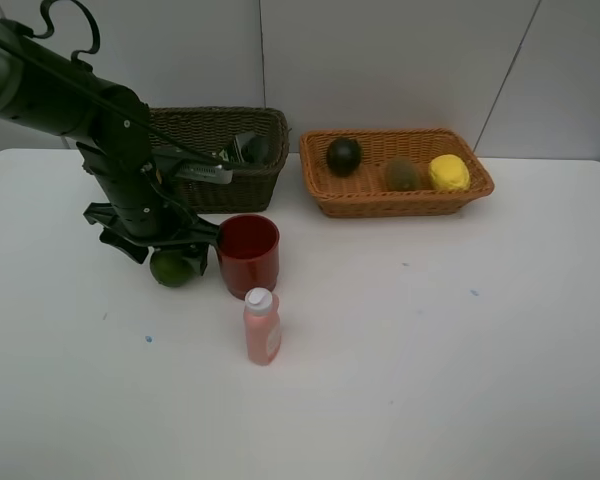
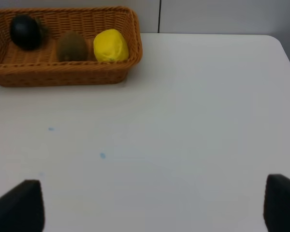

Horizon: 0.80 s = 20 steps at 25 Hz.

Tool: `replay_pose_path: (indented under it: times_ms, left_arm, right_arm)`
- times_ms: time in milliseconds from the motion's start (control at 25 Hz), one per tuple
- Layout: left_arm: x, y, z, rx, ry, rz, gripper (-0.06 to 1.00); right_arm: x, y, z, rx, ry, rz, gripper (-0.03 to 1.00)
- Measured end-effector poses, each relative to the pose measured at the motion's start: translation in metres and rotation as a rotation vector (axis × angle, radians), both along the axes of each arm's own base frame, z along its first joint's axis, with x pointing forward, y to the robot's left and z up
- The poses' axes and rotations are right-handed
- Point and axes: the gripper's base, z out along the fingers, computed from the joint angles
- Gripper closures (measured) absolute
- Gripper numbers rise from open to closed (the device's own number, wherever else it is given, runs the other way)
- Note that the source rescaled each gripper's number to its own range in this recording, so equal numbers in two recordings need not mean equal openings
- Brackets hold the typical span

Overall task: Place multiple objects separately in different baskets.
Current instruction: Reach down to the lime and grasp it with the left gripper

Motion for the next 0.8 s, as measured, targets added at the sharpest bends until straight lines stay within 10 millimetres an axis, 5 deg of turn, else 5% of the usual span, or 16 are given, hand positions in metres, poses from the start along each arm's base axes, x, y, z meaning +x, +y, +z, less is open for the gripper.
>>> replay_pose_path:
  times_ms: [800]
  left_arm:
    - [0.007,0.004,-0.016,-0.010,-0.012,0.015,-0.06]
  right_arm:
    - [0.000,0.000,0.000,0.000,0.000,0.000,-0.02]
